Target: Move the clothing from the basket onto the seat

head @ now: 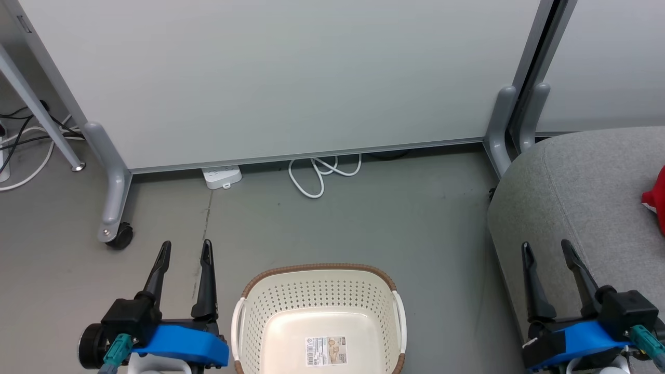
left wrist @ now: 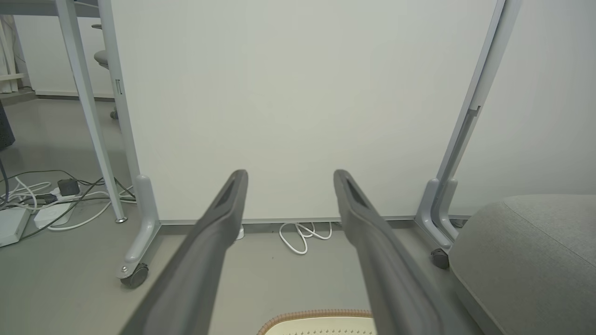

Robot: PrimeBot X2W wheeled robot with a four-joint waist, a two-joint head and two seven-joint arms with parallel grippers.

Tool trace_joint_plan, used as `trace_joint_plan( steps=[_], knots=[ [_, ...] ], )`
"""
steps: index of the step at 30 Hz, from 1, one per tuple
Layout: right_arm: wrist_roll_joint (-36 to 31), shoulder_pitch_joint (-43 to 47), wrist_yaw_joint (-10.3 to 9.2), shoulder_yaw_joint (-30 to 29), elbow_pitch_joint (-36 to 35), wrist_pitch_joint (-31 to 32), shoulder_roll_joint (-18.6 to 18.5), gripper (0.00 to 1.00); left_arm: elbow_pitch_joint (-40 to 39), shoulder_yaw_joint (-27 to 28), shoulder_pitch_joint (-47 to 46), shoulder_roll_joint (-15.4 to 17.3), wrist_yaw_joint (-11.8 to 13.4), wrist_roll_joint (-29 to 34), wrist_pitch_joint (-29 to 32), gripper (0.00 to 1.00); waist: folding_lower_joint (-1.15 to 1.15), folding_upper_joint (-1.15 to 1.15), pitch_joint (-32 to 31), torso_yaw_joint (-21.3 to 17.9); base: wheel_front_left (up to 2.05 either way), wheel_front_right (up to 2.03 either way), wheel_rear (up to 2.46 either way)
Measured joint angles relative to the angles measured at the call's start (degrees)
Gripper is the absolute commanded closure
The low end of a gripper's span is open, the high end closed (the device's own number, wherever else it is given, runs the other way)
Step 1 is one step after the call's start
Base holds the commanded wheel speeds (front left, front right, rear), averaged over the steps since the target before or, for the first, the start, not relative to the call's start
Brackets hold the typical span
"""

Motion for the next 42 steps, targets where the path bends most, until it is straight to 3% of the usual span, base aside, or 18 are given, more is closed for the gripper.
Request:
trace_joint_plan(
  steps=[18, 19, 25, 42],
  knots=[
    [0.31, 1.52, 0.00, 0.03, 0.70, 0.00, 0.40, 0.00, 1.62, 0.19, 0.87, -0.26, -0.30, 1.04, 0.00, 0.00, 0.00, 0.00, -0.83, 0.25, 0.00, 0.00, 0.00],
    [0.34, 1.52, 0.00, 0.05, 0.75, 0.00, 0.41, 1.00, 1.69, 0.18, 0.86, -0.26, -0.30, 1.01, 0.00, 1.00, 0.00, 0.00, -0.85, 0.27, 0.00, 0.00, 0.00],
    [0.52, 2.26, 0.00, 0.08, 3.54, 0.36, 0.65, 1.00, 4.32, 0.08, 3.00, -0.33, -0.30, 0.78, 0.42, 1.00, 0.00, 0.00, -0.88, 0.26, 0.00, 0.00, 0.00],
    [19.01, 2.06, 0.00, -0.36, 3.44, 5.01, 0.71, 1.00, 3.90, 1.38, 3.05, -0.23, -0.30, -17.31, 4.63, 1.00, 0.00, 0.00, -0.95, -0.23, 0.00, 0.00, 0.00]
  ],
)
